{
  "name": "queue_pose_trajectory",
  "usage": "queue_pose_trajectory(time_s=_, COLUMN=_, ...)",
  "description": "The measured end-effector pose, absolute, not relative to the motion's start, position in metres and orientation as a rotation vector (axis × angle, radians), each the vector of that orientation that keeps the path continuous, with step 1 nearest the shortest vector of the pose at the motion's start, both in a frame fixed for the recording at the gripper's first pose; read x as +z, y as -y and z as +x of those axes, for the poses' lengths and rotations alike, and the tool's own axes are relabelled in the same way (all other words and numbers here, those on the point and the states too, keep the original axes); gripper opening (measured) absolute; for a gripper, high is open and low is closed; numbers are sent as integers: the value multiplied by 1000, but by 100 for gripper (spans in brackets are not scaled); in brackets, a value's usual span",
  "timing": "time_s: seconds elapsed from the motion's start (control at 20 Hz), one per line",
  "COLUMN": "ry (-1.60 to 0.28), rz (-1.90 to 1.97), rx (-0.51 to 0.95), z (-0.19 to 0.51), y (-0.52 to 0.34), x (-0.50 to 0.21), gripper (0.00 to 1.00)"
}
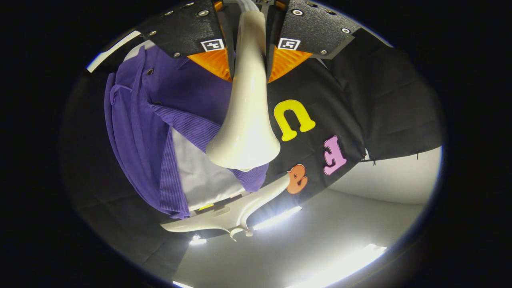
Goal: Iron the clothes twice with a garment steamer, once on the left side and once on the right side.
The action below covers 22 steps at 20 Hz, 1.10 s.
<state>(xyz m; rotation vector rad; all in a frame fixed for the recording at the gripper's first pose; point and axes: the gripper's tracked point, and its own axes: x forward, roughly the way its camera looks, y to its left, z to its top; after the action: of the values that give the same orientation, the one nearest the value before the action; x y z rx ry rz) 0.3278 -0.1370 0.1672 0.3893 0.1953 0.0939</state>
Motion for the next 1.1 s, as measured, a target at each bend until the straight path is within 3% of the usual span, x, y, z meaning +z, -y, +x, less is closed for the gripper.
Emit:
queue_pose_trajectory(time_s=0.55, ry=-373, rz=404, rx=58, z=335, y=143, x=73, gripper=34)
queue_pose_trajectory(time_s=1.1, ry=-522, rz=434, rx=12, z=298, y=155, x=-19, gripper=34)
